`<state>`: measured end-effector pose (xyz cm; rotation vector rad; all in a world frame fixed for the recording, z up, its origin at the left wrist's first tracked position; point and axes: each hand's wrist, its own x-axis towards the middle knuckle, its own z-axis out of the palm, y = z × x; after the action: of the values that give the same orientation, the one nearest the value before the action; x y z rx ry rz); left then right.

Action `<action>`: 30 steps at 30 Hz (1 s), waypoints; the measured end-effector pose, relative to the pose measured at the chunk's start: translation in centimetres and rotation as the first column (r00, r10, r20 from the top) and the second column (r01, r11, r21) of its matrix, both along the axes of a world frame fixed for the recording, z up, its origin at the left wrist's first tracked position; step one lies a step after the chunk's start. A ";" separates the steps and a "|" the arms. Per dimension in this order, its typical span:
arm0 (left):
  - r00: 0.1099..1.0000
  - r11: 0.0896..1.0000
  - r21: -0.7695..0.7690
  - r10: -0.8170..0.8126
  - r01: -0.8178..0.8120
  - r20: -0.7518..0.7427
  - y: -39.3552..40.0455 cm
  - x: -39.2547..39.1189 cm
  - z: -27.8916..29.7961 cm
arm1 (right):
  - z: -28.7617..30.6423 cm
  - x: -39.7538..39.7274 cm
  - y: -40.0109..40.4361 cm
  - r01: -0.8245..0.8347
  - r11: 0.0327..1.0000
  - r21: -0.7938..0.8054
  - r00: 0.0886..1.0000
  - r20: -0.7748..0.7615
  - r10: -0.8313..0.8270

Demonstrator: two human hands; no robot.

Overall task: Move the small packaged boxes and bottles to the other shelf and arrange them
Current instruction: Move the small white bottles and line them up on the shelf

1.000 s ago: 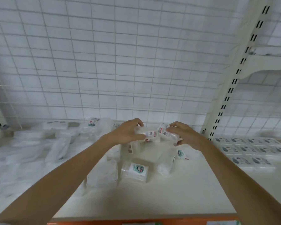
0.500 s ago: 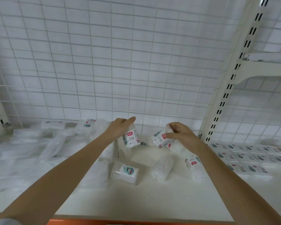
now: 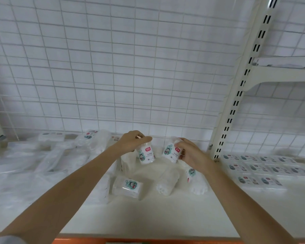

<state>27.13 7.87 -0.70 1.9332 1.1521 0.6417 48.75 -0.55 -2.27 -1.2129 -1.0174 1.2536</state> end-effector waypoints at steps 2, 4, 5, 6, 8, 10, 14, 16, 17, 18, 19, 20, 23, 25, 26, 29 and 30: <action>0.999 0.999 -0.019 -0.032 0.032 0.039 0.0 -0.4 0.3 | -0.1 -0.2 0.0 -0.006 1.000 0.027 0.998 -0.062 0.007; 0.998 0.999 -0.019 -0.032 0.034 0.058 0.1 -0.8 0.6 | 0.0 -0.3 -0.2 -0.009 0.999 0.043 0.997 -0.077 0.013; 0.998 1.000 -0.017 -0.023 0.024 0.063 0.1 -1.0 0.8 | 0.0 -0.3 -0.3 -0.004 0.999 0.049 0.996 -0.085 0.008; 0.998 1.000 -0.013 -0.010 0.010 0.069 0.3 -1.0 0.9 | 0.0 -0.4 -0.4 0.014 0.998 0.054 0.995 -0.100 -0.008; 0.995 1.000 -0.013 0.000 0.002 0.095 0.5 -1.0 1.1 | -0.2 -0.4 -0.8 0.057 0.996 0.066 0.987 -0.156 -0.046; 0.989 0.998 -0.044 -0.035 0.042 0.145 0.5 -0.7 1.3 | -0.2 -0.4 -1.7 0.070 0.995 0.077 0.969 -0.242 -0.049; 0.948 0.974 -0.125 -0.149 0.190 0.281 -0.1 0.6 1.2 | -0.3 -0.6 -4.7 0.150 0.985 0.091 0.936 -0.334 -0.111; 0.930 0.962 -0.129 -0.188 0.239 0.315 -0.6 1.9 1.2 | -0.2 -0.2 -6.5 0.284 0.953 0.105 0.900 -0.372 -0.227; 0.924 0.960 -0.130 -0.196 0.249 0.328 -1.1 2.7 1.2 | -0.2 0.3 -7.5 0.361 0.927 0.101 0.878 -0.371 -0.301; 0.918 0.958 -0.134 -0.196 0.255 0.345 -1.6 3.5 1.2 | -0.1 0.7 -8.6 0.403 0.910 0.096 0.870 -0.347 -0.349; 0.910 0.955 -0.135 -0.202 0.266 0.361 -2.4 4.4 1.4 | -0.2 1.3 -9.9 0.440 0.893 0.097 0.859 -0.335 -0.387; 0.900 0.948 -0.138 -0.218 0.288 0.378 -3.3 5.3 1.5 | -0.1 1.6 -11.2 0.484 0.870 0.094 0.843 -0.319 -0.434; 0.853 0.902 -0.163 -0.303 0.401 0.425 -6.7 8.4 1.7 | -0.2 3.3 -15.6 0.559 0.821 0.120 0.811 -0.285 -0.511; 0.815 0.862 -0.168 -0.365 0.479 0.451 -9.3 10.7 1.7 | -0.1 4.2 -18.8 0.620 0.770 0.152 0.777 -0.258 -0.574; 0.794 0.837 -0.180 -0.391 0.517 0.465 -10.6 11.9 1.7 | -0.2 4.9 -20.4 0.645 0.749 0.149 0.758 -0.244 -0.604; 0.734 0.744 -0.222 -0.477 0.630 0.483 -14.9 15.9 1.4 | -0.9 7.2 -25.3 0.718 0.681 0.148 0.696 -0.184 -0.694; 0.711 0.706 -0.228 -0.525 0.671 0.467 -16.3 17.4 1.2 | -1.2 8.3 -27.0 0.730 0.667 0.149 0.684 -0.168 -0.710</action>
<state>44.51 -8.44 0.48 1.6114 0.3036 0.3456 57.05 -27.55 -3.46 -1.2000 -0.4706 0.5427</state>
